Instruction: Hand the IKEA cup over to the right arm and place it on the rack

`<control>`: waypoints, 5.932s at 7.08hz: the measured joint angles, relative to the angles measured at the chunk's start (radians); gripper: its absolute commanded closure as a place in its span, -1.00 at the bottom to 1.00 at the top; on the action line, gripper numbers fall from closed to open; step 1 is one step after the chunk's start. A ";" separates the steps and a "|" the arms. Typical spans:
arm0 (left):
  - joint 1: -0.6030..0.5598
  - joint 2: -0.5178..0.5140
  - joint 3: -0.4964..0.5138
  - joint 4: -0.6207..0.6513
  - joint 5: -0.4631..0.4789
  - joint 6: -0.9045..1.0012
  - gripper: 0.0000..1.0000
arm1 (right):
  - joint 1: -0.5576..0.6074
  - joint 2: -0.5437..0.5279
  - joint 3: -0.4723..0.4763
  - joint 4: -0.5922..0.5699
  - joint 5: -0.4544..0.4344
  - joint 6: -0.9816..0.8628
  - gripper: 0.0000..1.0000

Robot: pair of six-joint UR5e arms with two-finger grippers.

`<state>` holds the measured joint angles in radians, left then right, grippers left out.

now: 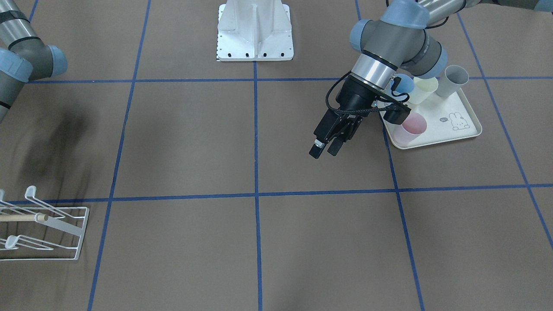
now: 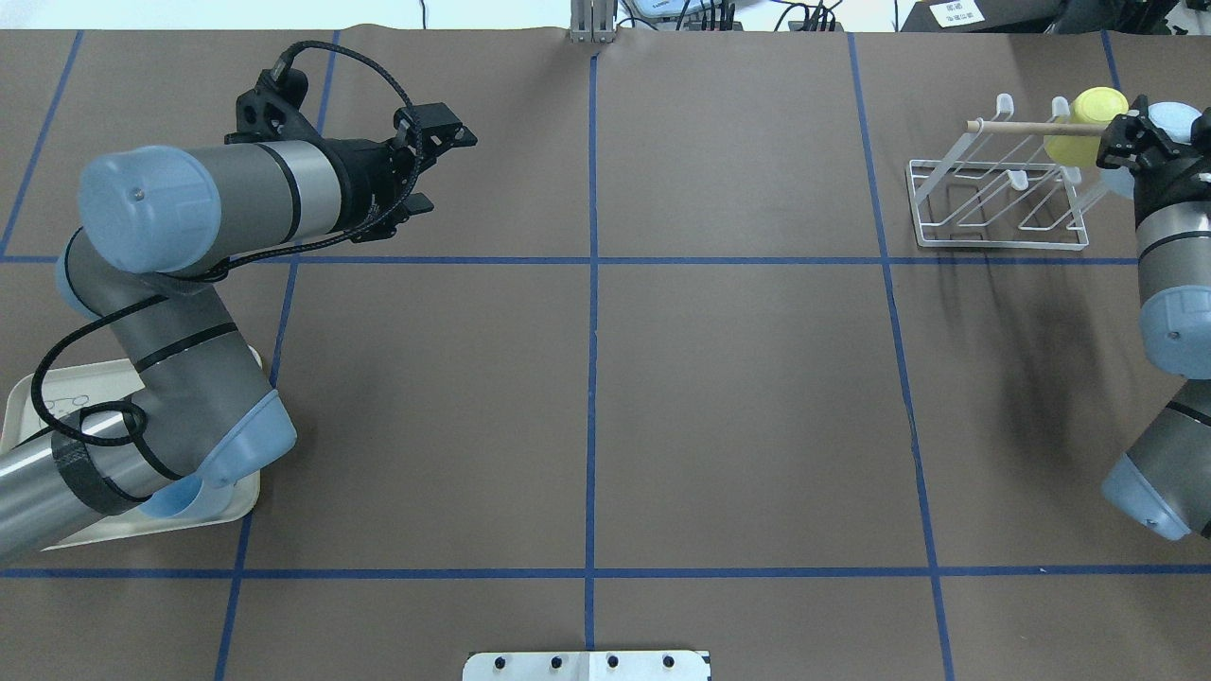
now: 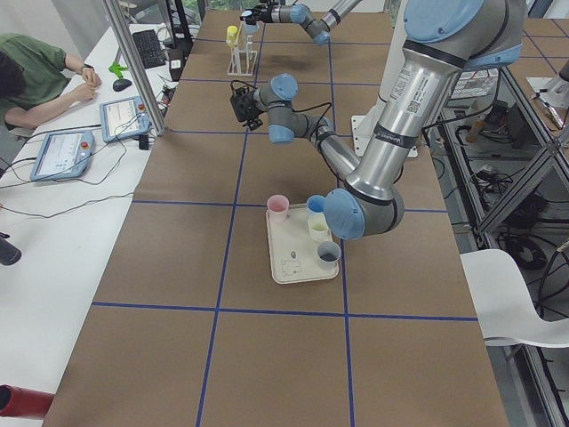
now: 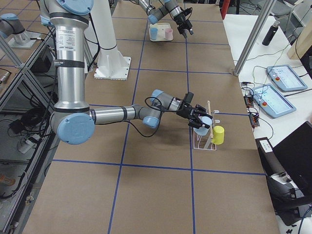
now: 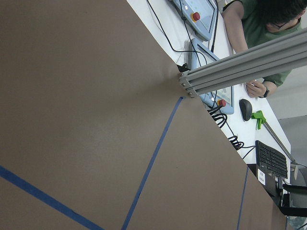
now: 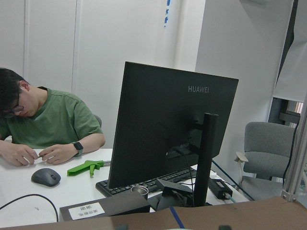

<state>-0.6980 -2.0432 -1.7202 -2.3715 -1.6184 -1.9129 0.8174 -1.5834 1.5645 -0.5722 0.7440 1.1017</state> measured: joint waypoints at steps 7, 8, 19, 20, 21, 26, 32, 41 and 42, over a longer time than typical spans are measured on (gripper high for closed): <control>-0.025 -0.002 -0.009 0.006 -0.040 0.037 -1.00 | 0.006 -0.006 0.083 0.011 0.057 0.032 -1.00; -0.082 0.003 -0.012 0.026 -0.131 0.084 -1.00 | 0.007 -0.010 0.143 0.014 0.127 0.079 -1.00; -0.183 0.418 -0.232 0.571 -0.465 0.856 -1.00 | -0.012 0.190 0.410 -0.177 0.905 0.505 -1.00; -0.157 0.446 -0.229 0.541 -0.451 0.846 -1.00 | -0.017 0.195 0.409 -0.177 0.909 0.508 -1.00; -0.147 0.472 -0.221 0.513 -0.448 0.857 -1.00 | -0.022 0.197 0.407 -0.176 0.910 0.509 -1.00; -0.129 0.486 -0.178 0.493 -0.452 0.888 -0.33 | -0.032 0.198 0.396 -0.171 0.911 0.509 -1.00; -0.114 0.470 -0.171 0.497 -0.509 0.894 1.00 | -0.033 0.198 0.385 -0.166 0.910 0.509 -1.00; -0.313 0.201 -0.120 0.154 -0.538 0.179 1.00 | -0.039 0.294 0.386 -0.166 0.917 0.656 -1.00; -0.279 0.176 -0.081 -0.010 -0.488 0.010 1.00 | -0.044 0.326 0.384 -0.166 0.917 0.707 -1.00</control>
<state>-0.9771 -1.8676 -1.8013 -2.3814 -2.1063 -1.9026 0.7733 -1.2578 1.9488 -0.7378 1.6613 1.8087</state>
